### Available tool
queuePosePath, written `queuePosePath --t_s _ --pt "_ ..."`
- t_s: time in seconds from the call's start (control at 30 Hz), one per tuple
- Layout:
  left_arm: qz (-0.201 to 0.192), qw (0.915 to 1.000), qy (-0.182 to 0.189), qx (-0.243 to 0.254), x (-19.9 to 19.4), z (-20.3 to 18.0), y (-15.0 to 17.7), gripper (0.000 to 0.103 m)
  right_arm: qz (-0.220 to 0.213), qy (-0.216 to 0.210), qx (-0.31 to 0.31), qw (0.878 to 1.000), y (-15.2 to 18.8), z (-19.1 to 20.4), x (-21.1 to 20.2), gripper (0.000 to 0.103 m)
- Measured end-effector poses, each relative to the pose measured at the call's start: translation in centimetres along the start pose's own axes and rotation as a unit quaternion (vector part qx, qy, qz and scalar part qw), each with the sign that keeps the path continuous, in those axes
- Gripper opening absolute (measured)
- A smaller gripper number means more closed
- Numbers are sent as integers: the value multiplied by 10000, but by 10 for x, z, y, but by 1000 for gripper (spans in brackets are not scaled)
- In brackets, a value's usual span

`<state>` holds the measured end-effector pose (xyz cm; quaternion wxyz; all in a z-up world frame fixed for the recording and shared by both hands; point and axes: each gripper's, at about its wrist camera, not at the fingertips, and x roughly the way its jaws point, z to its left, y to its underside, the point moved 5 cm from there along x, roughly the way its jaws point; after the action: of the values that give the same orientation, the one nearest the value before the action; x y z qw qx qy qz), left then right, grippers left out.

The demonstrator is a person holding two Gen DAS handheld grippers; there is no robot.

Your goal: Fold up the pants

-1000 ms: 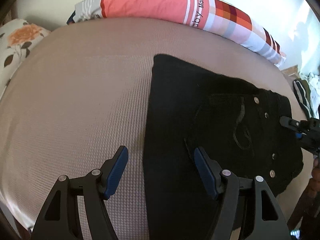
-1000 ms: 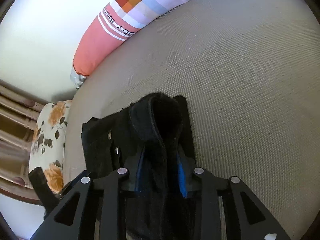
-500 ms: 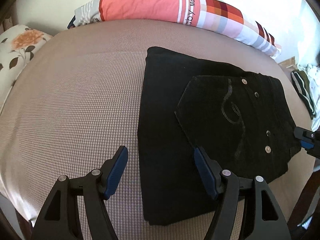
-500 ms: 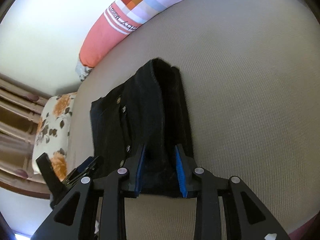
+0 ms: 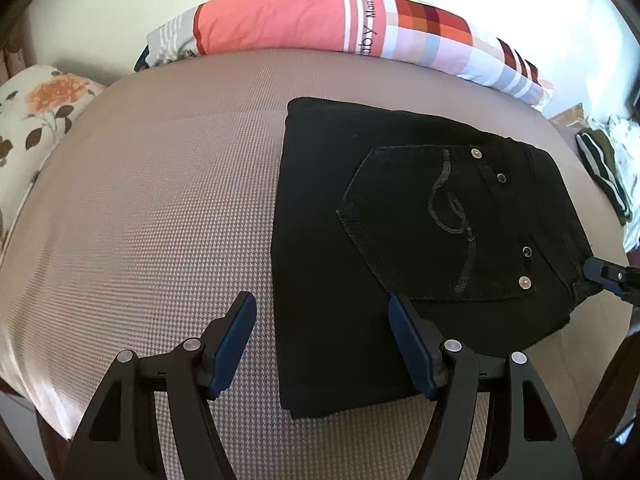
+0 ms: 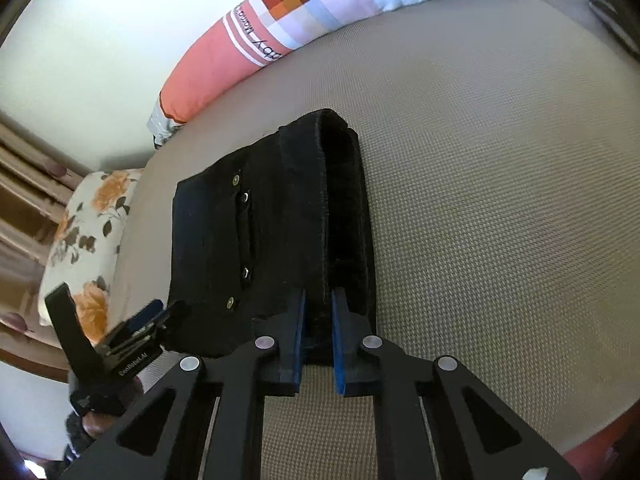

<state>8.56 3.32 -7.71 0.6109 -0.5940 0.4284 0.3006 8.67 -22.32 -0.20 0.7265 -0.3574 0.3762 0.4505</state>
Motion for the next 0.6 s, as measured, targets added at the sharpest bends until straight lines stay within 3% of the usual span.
queuePosePath --t_s 0.23,0.6 --pt "1 9994 -65 325 -1 -11 5 69 161 135 61 9998 10 -11 8 10" --pt "123 9996 -137 221 12 -10 7 73 270 -142 385 9988 10 -22 18 11"
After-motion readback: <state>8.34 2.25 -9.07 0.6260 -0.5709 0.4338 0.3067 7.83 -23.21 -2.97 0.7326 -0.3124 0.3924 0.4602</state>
